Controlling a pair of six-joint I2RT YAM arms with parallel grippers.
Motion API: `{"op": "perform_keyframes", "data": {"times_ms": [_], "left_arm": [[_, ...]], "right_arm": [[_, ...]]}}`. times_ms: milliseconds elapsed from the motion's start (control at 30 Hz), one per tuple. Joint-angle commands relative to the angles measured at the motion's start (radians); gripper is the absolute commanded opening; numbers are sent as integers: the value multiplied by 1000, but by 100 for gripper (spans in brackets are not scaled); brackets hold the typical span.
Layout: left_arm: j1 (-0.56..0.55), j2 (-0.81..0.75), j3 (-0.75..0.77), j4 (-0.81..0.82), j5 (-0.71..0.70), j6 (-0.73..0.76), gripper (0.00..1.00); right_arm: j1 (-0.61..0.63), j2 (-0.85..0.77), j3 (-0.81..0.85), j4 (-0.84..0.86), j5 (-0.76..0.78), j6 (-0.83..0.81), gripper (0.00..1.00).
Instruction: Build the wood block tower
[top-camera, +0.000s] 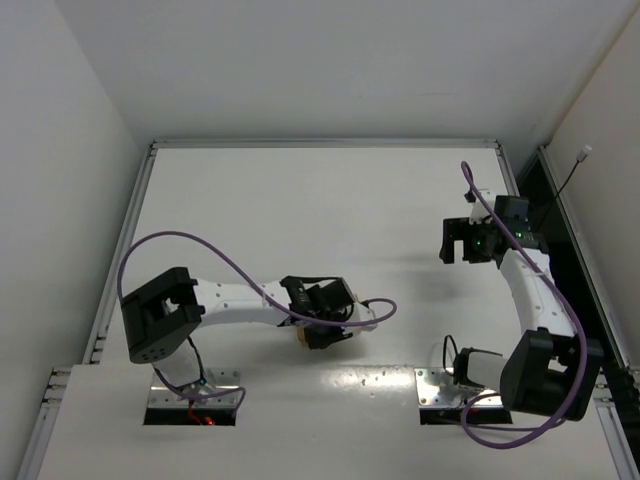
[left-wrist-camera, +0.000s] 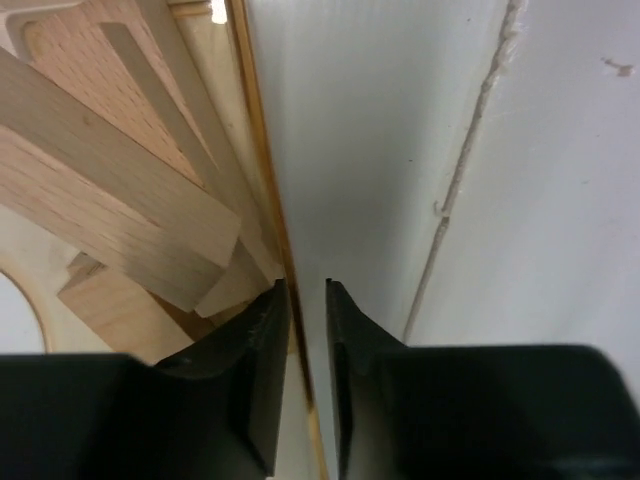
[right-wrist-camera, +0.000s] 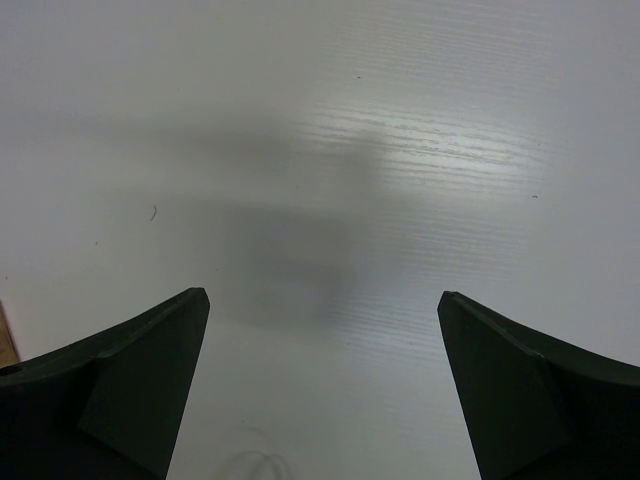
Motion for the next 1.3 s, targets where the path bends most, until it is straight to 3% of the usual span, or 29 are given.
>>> {"op": "perform_keyframes", "data": {"times_ms": [0, 67, 333, 567, 700, 800, 1000, 1267], "left_arm": [[-10, 3, 4, 33, -26, -5, 16], [-10, 3, 24, 33, -37, -14, 0], [40, -159, 76, 74, -72, -72, 0], [287, -170, 264, 100, 52, -128, 0], [424, -67, 369, 75, 208, -172, 0], [485, -26, 348, 134, 351, -252, 0], [485, -7, 250, 306, 509, -428, 0], [399, -118, 27, 444, 503, -554, 0]], "right_arm": [[-7, -9, 21, 14, -18, -3, 96], [-7, 1, 21, 24, -18, -3, 96], [2, 11, 21, 24, -18, -3, 96], [2, 23, 21, 24, -47, 6, 96], [2, 32, 21, 24, -68, 15, 95], [2, 41, 21, 13, -79, 15, 95], [-7, 51, 31, 13, -88, 15, 95], [-16, 51, 31, 13, -98, 15, 95]]}}
